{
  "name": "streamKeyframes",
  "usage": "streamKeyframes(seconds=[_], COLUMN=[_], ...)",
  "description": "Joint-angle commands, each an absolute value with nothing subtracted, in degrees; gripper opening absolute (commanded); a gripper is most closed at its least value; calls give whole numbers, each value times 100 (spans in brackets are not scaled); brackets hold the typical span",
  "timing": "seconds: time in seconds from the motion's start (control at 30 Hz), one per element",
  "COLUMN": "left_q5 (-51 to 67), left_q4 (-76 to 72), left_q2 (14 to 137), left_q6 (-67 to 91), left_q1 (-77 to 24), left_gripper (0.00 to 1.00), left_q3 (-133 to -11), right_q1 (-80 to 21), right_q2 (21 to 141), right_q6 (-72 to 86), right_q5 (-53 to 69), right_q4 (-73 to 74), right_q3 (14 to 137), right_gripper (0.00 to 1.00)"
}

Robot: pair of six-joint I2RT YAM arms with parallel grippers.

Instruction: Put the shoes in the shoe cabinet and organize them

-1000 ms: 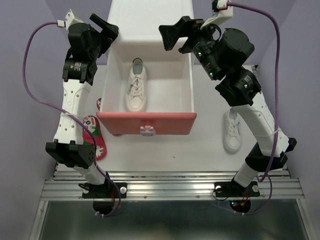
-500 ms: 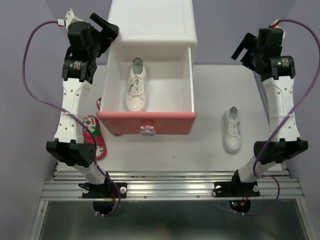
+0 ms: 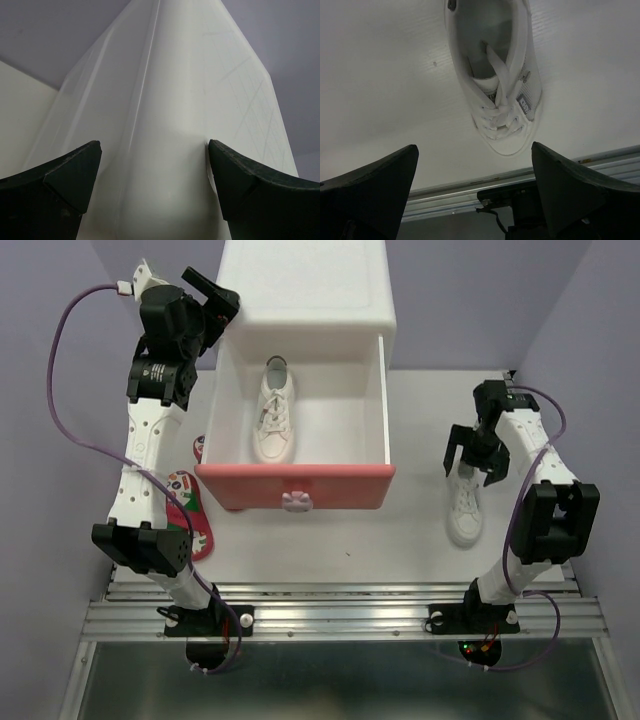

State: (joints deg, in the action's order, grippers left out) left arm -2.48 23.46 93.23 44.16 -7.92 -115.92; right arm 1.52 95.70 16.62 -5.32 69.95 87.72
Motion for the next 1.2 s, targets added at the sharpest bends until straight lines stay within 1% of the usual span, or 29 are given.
streamKeyframes(seconds=[0.0, 0.17, 0.23, 0.3, 0.5, 0.53, 0.6, 0.63, 0.67, 0.7, 0.73, 0.77, 0.8, 0.83, 0.87, 0.93, 0.97, 1.07, 1.1, 1.17], left_q5=[-483, -448, -431, -404, -387, -387, -413, -430, -439, -431, -422, -422, -431, -422, -422, -431, -439, -431, -431, -422], left_q4=[4333, 4315, 4324, 4307, 4280, 4289, 4298, 4315, 4324, 4316, 4315, 4342, 4359, 4359, 4359, 4359, 4368, 4386, 4386, 4351], left_q2=[9545, 9492, 9483, 9466, 9422, 9413, 9422, 9431, 9439, 9457, 9474, 9509, 9510, 9527, 9545, 9571, 9571, 9589, 9589, 9563], left_q6=[3911, 3981, 4008, 4043, 4140, 4140, 4096, 4087, 4078, 4069, 4061, 4061, 4069, 4069, 4043, 4026, 3999, 3990, 3990, 3999], left_q1=[-870, -940, -958, -984, -1107, -1125, -1125, -1125, -1125, -1125, -1125, -1125, -1125, -1125, -1125, -1125, -1125, -1125, -1125, -1125], left_gripper=[97, 97, 97, 97, 97, 97, 97, 97, 97, 97, 97, 97, 97, 97, 97, 97, 97, 97, 97, 97], left_q3=[-11127, -11030, -11030, -11039, -10951, -10942, -10960, -10977, -11004, -11039, -11056, -11109, -11135, -11162, -11188, -11259, -11294, -11294, -11294, -11250], right_q1=[176, 176, 176, 176, 281, 281, 281, 281, 281, 281, 281, 281, 281, 281, 281, 281, 281, 281, 281, 281], right_q2=[9246, 9614, 9694, 9686, 9888, 9888, 9870, 9853, 9783, 9747, 9695, 9633, 9589, 9545, 9493, 9344, 9325, 9369, 9413, 9536], right_q6=[1327, 1310, 1353, 1389, 1450, 1494, 1512, 1529, 1573, 1582, 1573, 1591, 1591, 1591, 1591, 1600, 1600, 1844, 1898, 2273], right_q5=[-246, 132, 27, -359, -922, -949, -879, -870, -888, -940, -958, -1036, -1072, -1107, -1125, -1117, -977, -591, -415, -98], right_q4=[6303, 5845, 5810, 5556, 5555, 5546, 5493, 5476, 5449, 5397, 5379, 5422, 5458, 5519, 5554, 5581, 5538, 5362, 5257, 4932], right_q3=[8263, 7910, 7884, 7726, 7445, 7401, 7374, 7383, 7400, 7426, 7479, 7680, 7830, 8031, 8555, 9199, 9968, 11307, 12182, 12899], right_gripper=[100, 100, 98, 97, 88, 78, 66, 58, 38, 28, 21, 10, 6, 4, 1, 1, 1, 1, 1, 1])
